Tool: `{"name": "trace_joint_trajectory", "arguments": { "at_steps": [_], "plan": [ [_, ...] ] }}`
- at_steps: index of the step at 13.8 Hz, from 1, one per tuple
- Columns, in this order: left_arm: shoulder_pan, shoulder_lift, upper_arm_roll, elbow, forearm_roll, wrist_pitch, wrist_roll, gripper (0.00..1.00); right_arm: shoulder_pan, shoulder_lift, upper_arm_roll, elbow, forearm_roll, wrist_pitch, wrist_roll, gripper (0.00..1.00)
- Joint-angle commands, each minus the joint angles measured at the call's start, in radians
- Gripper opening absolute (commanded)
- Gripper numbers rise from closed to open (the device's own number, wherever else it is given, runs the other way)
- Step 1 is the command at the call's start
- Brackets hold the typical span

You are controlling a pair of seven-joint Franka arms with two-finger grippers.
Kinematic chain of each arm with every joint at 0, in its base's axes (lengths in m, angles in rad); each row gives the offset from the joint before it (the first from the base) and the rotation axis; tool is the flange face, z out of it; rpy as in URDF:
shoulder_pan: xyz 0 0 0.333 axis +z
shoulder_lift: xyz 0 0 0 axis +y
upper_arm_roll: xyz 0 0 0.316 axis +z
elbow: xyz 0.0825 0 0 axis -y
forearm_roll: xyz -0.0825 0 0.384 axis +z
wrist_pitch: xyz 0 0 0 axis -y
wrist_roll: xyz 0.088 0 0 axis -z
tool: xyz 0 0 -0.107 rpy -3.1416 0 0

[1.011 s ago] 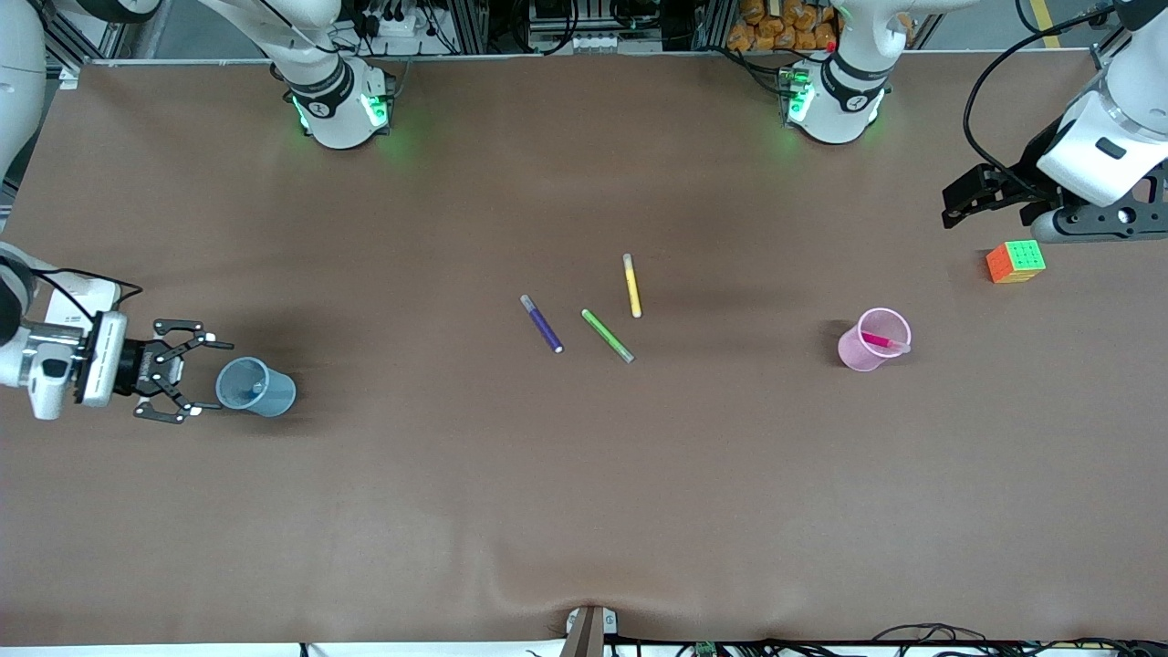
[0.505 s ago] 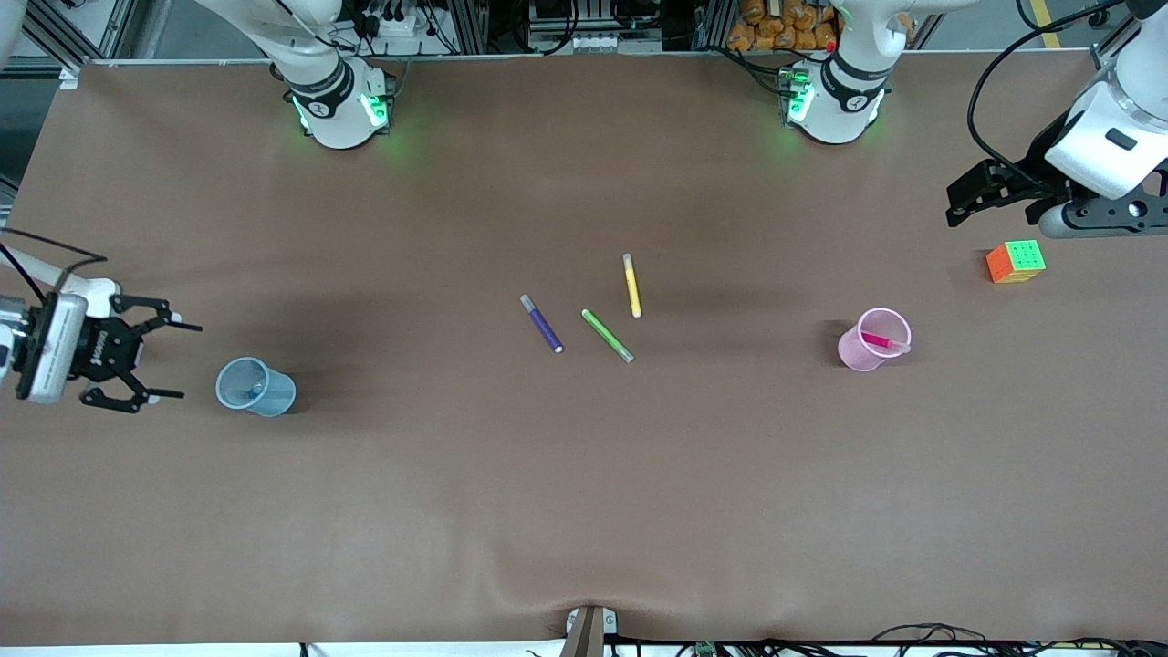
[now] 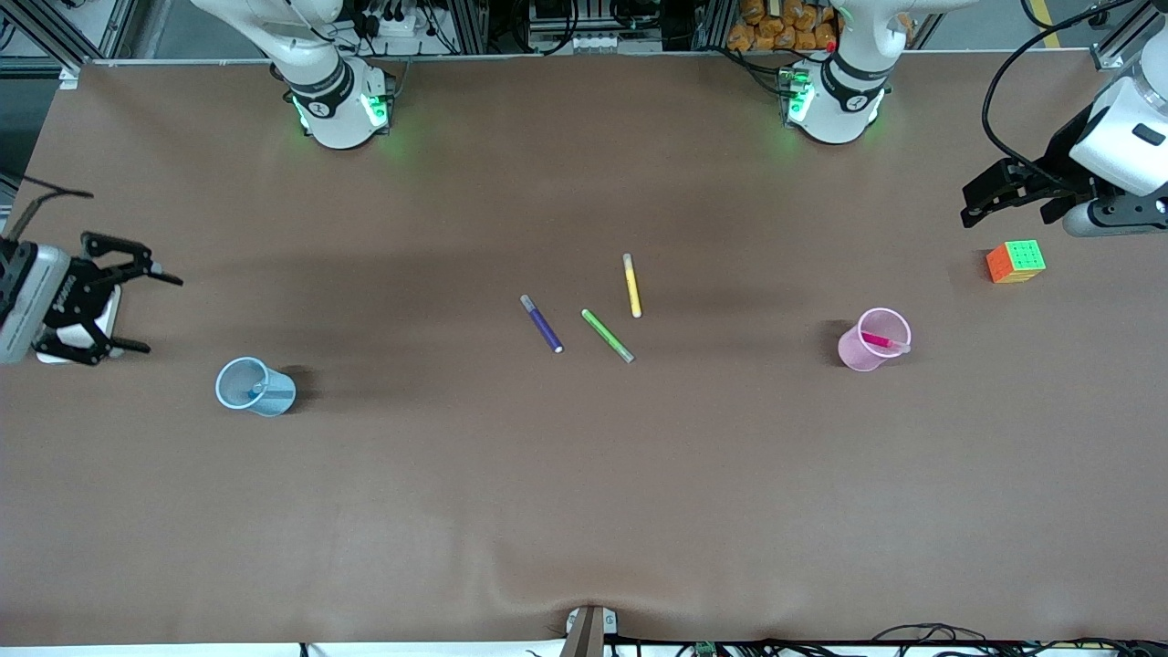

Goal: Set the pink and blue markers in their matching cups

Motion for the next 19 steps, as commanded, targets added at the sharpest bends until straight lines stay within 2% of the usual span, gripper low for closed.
{"name": "trace_joint_trajectory", "arguments": {
  "at_steps": [1,4,9,16,19],
  "plan": [
    [0.009,0.010,-0.007,0.021,0.018,-0.033,0.018,1.00,0.009,-0.045,-0.001,-0.029,-0.047,-0.005,0.126,1.00],
    [0.009,-0.002,-0.010,0.010,0.018,-0.069,-0.002,1.00,0.013,-0.092,0.001,-0.053,-0.084,0.000,0.227,1.00],
    [0.008,0.011,-0.010,0.050,0.020,-0.069,-0.001,1.00,0.091,-0.172,-0.007,-0.078,-0.190,-0.008,0.533,1.00],
    [0.009,0.020,-0.009,0.093,0.020,-0.116,0.007,1.00,0.122,-0.196,-0.033,-0.069,-0.310,-0.038,0.930,1.00],
    [0.008,0.020,-0.010,0.082,0.020,-0.132,0.010,1.00,0.125,-0.210,-0.047,-0.066,-0.360,-0.086,1.060,1.00]
  ]
}}
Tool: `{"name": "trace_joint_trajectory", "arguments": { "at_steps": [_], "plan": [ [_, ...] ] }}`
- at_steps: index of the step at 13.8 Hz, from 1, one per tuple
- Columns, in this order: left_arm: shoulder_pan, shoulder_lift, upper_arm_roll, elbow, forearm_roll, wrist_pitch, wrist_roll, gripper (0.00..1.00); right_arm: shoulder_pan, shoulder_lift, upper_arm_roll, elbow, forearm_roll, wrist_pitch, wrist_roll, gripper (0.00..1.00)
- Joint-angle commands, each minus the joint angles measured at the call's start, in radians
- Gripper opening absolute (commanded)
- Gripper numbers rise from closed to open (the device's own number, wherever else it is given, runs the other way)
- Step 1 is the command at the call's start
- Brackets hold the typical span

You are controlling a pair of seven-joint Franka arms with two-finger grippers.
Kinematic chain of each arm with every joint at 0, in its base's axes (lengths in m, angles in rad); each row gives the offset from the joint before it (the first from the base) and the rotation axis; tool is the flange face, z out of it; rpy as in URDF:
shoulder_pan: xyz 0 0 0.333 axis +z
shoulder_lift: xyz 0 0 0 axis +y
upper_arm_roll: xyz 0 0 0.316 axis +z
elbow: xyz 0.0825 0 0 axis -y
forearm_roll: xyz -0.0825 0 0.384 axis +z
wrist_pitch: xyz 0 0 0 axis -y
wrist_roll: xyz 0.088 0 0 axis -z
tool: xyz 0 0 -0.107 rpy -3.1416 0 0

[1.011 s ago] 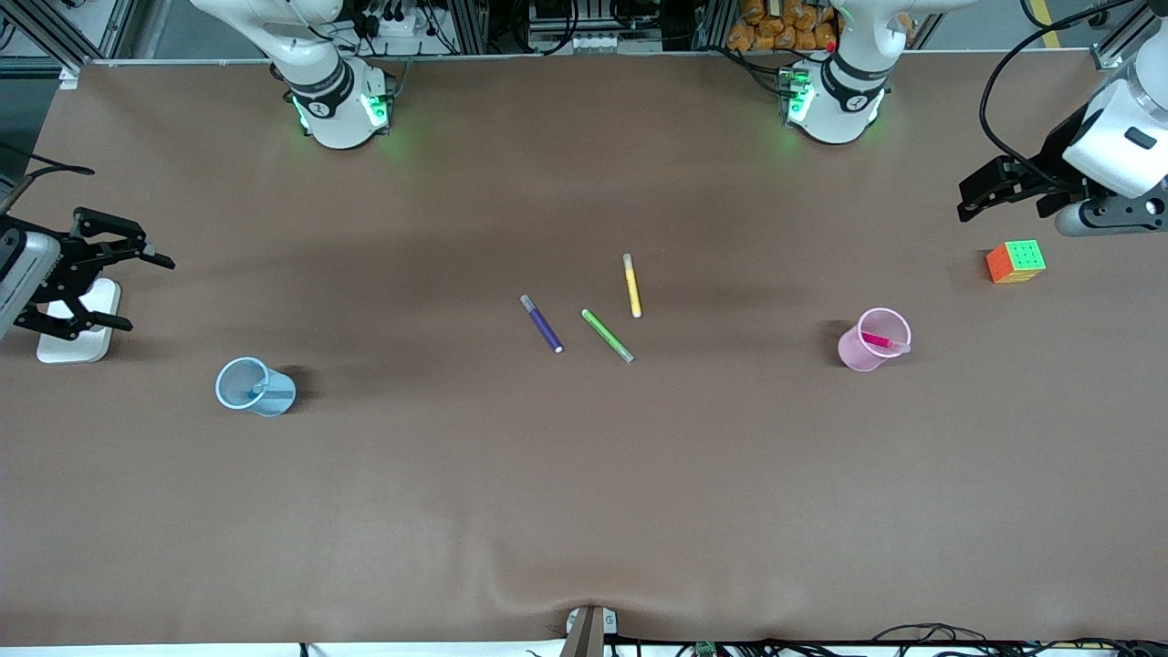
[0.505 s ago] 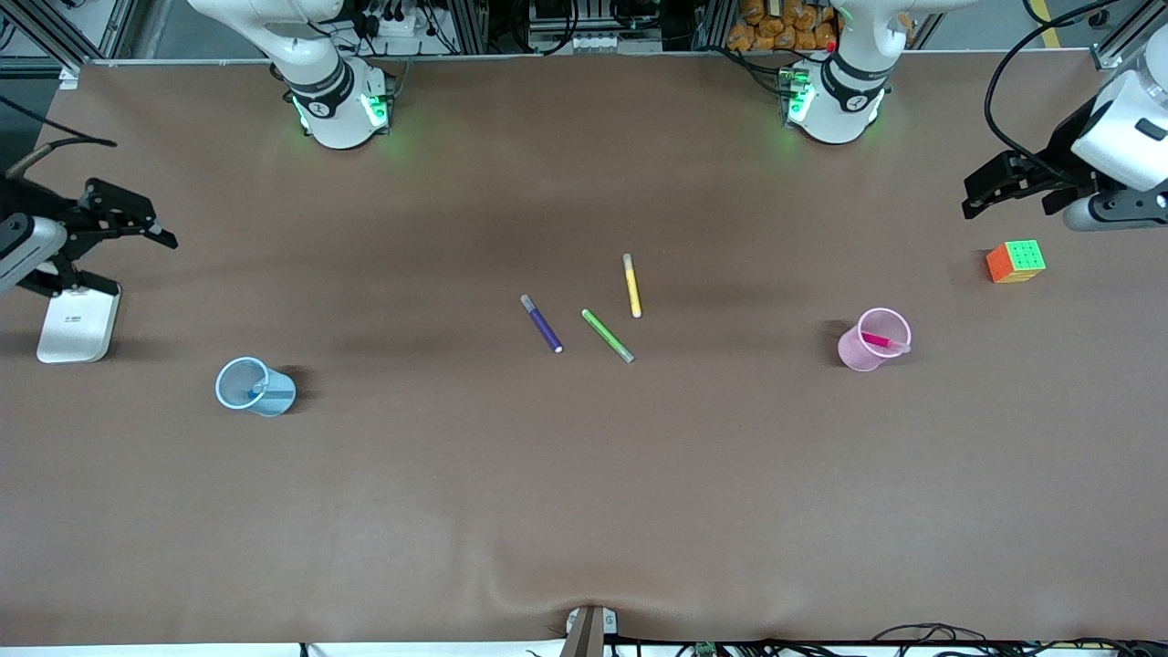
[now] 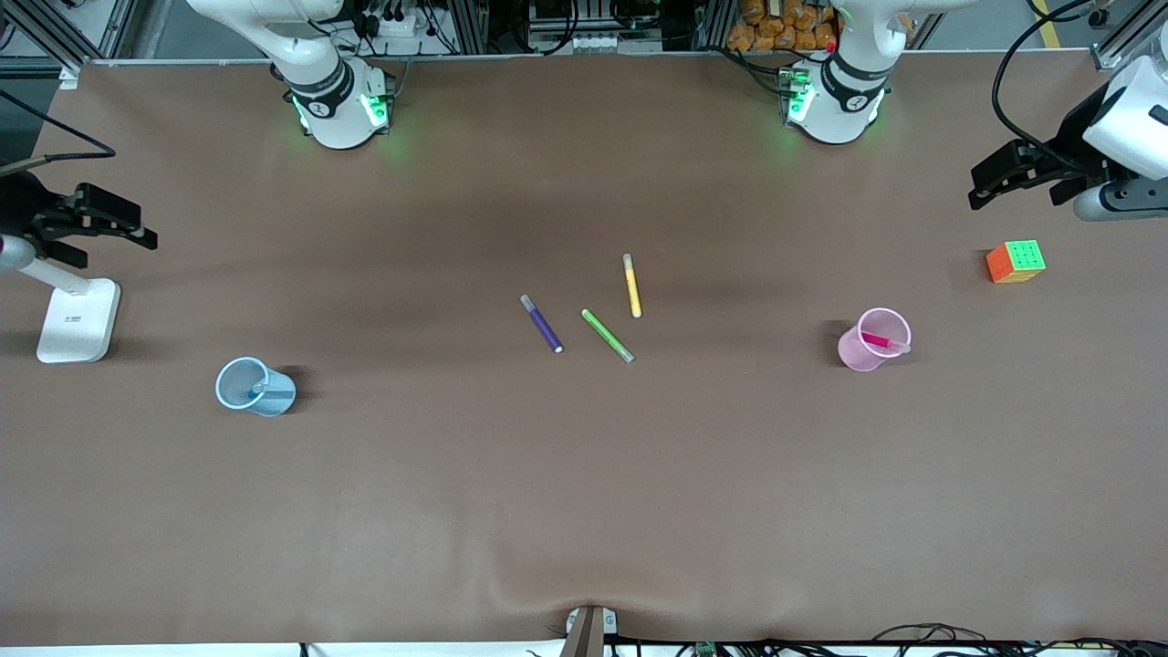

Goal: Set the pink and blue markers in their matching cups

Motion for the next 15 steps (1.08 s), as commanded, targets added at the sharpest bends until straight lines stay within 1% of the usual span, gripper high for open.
{"name": "trace_joint_trajectory", "arguments": {
  "at_steps": [1,3,4,8,11,12,15],
  "plan": [
    [0.006,0.019,-0.009,0.031,0.018,-0.034,0.019,1.00,0.028,-0.040,-0.018,-0.008,-0.059,-0.047,0.141,1.00],
    [0.007,0.029,-0.004,0.051,0.019,-0.035,0.013,1.00,0.054,-0.042,-0.014,0.031,-0.126,-0.095,0.218,1.00],
    [0.007,0.032,-0.004,0.057,0.020,-0.035,0.013,1.00,0.054,-0.043,-0.012,0.043,-0.131,-0.106,0.224,1.00],
    [0.007,0.035,-0.003,0.065,0.021,-0.035,0.012,1.00,0.043,-0.045,-0.005,0.052,-0.131,-0.092,0.226,1.00],
    [0.010,0.037,-0.001,0.065,0.020,-0.035,0.015,1.00,0.046,-0.048,-0.008,0.040,-0.120,-0.070,0.224,1.00],
    [0.010,0.051,-0.001,0.065,0.012,-0.035,0.015,1.00,0.046,-0.048,-0.008,0.041,-0.120,-0.070,0.224,1.00],
    [0.005,0.058,-0.003,0.093,0.009,-0.035,0.000,1.00,0.046,-0.047,-0.008,0.041,-0.120,-0.069,0.215,1.00]
  ]
}}
